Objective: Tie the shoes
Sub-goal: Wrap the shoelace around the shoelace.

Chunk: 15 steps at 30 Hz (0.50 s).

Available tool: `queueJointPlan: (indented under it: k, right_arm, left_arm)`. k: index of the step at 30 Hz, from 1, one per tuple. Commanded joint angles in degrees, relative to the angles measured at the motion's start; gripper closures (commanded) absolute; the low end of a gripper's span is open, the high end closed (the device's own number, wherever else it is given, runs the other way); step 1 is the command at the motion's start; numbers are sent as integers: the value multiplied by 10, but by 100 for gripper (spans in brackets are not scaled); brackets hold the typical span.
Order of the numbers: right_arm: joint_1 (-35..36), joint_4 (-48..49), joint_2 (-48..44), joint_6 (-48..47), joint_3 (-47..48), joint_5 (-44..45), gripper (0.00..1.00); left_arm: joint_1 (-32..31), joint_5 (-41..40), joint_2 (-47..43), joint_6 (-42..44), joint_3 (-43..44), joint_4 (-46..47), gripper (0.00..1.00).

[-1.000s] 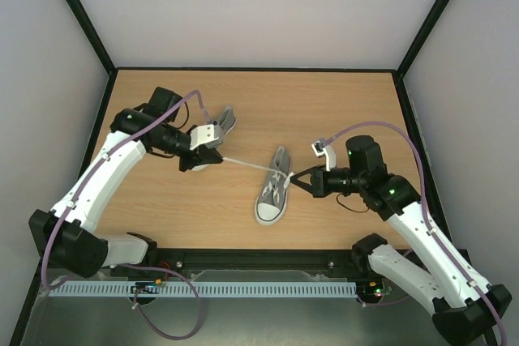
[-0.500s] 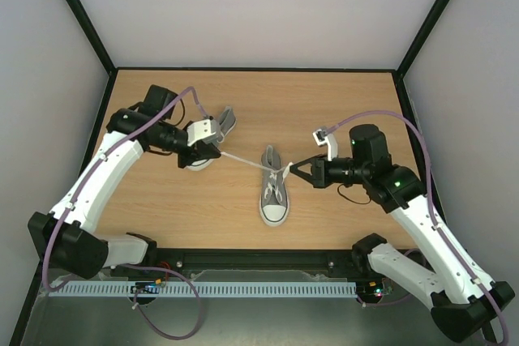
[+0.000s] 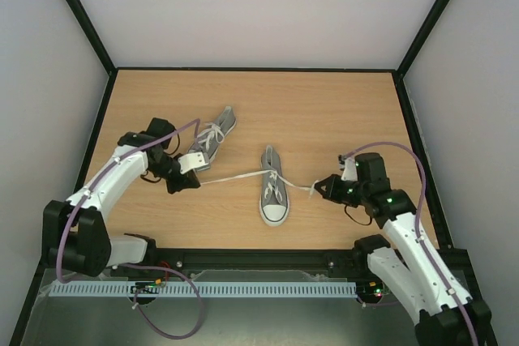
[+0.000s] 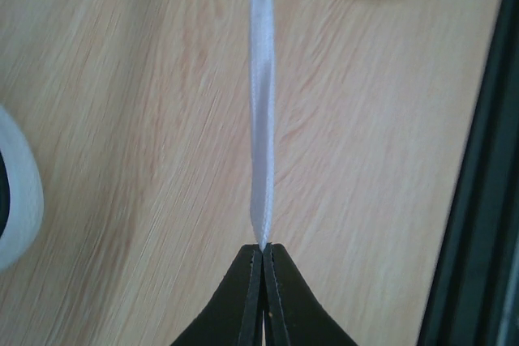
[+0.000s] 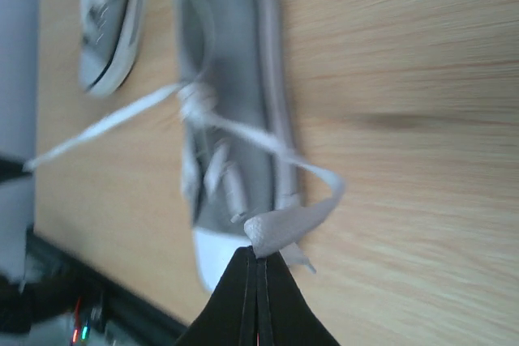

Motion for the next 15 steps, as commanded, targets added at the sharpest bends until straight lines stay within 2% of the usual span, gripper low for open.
queueJointPlan:
  k: [1, 6, 12, 15]
  right_arm:
    - [-65, 35, -33, 79, -40, 80, 99]
    - [-106, 153, -55, 246, -146, 72, 99]
    - [-169, 149, -112, 341, -221, 138, 99]
    - [-187, 149, -126, 375, -252, 140, 99]
  left_arm:
    - [23, -63, 17, 12, -40, 48, 98]
    - [31, -78, 47, 11, -70, 79, 98]
    - [60, -110, 71, 13, -85, 123, 98]
    - [78, -132, 88, 12, -86, 153, 98]
